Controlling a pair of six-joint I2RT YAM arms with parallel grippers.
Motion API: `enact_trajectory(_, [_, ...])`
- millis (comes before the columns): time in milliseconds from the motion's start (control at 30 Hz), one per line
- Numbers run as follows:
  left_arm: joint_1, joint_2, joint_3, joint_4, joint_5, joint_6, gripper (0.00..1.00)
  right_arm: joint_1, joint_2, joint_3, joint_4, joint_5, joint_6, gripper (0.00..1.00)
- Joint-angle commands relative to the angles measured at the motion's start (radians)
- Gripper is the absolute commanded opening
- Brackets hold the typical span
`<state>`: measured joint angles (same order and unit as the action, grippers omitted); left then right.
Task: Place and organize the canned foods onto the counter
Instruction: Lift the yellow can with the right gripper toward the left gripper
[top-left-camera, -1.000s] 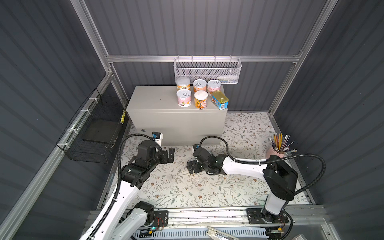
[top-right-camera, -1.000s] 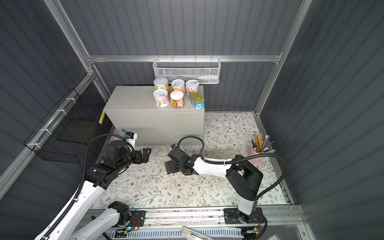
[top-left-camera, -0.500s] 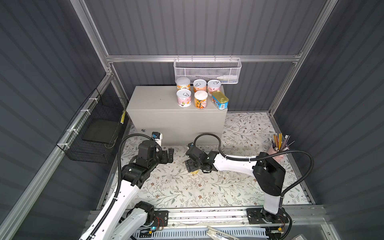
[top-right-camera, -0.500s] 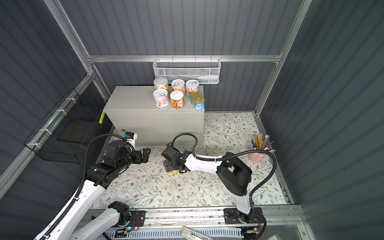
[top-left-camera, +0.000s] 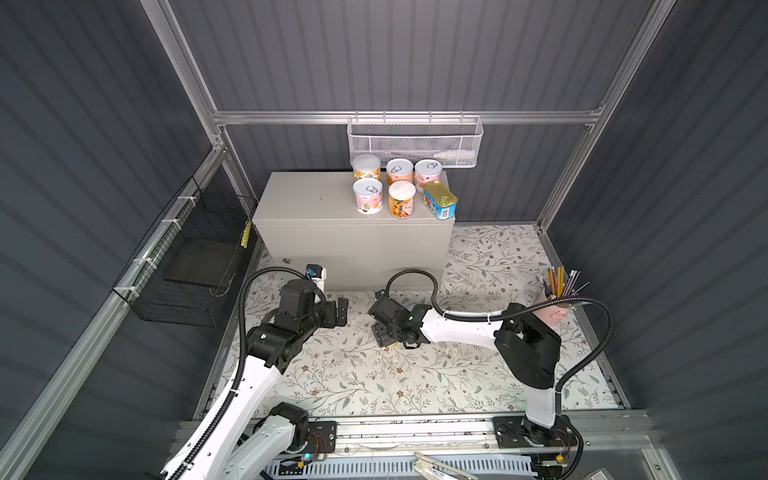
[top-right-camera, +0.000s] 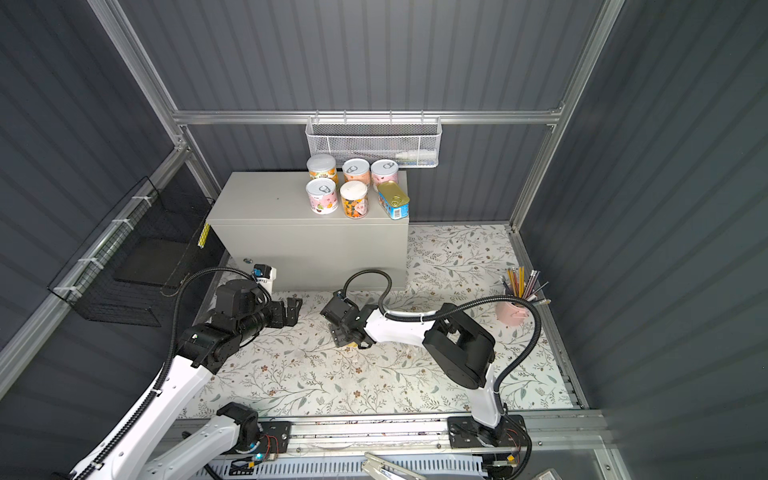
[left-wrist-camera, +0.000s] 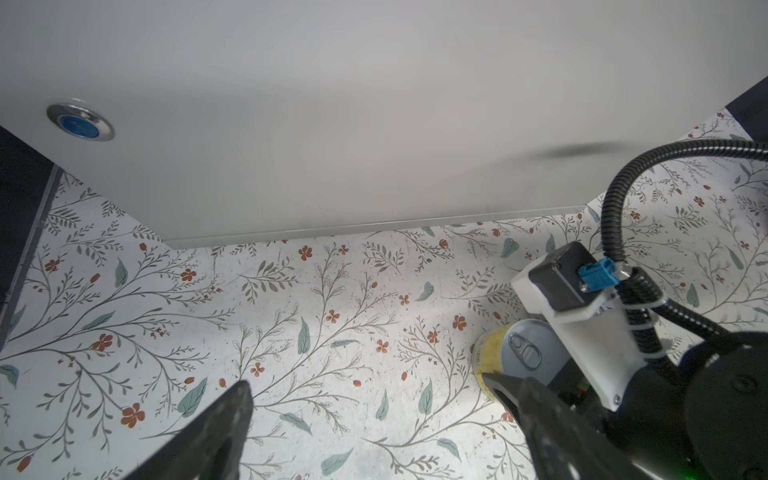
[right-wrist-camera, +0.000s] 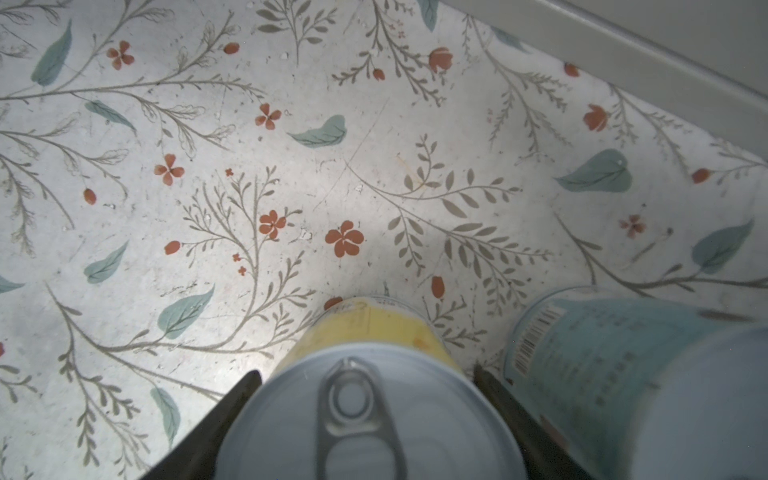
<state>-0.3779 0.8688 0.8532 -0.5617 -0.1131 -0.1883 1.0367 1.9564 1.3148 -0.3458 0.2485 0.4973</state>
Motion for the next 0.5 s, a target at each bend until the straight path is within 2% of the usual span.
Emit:
enact_trajectory(0, [0.007, 0.003, 0.016, -0.017, -0.003, 0.003, 1.0, 0.002, -0.025, -0.006, -0.035, 0.001, 0.014, 0.65])
enact_trajectory(467, [0.007, -0.018, 0.011, -0.015, 0.035, 0.018, 1.0, 0.002, -0.281, -0.154, 0.029, -0.149, 0.061, 0.62])
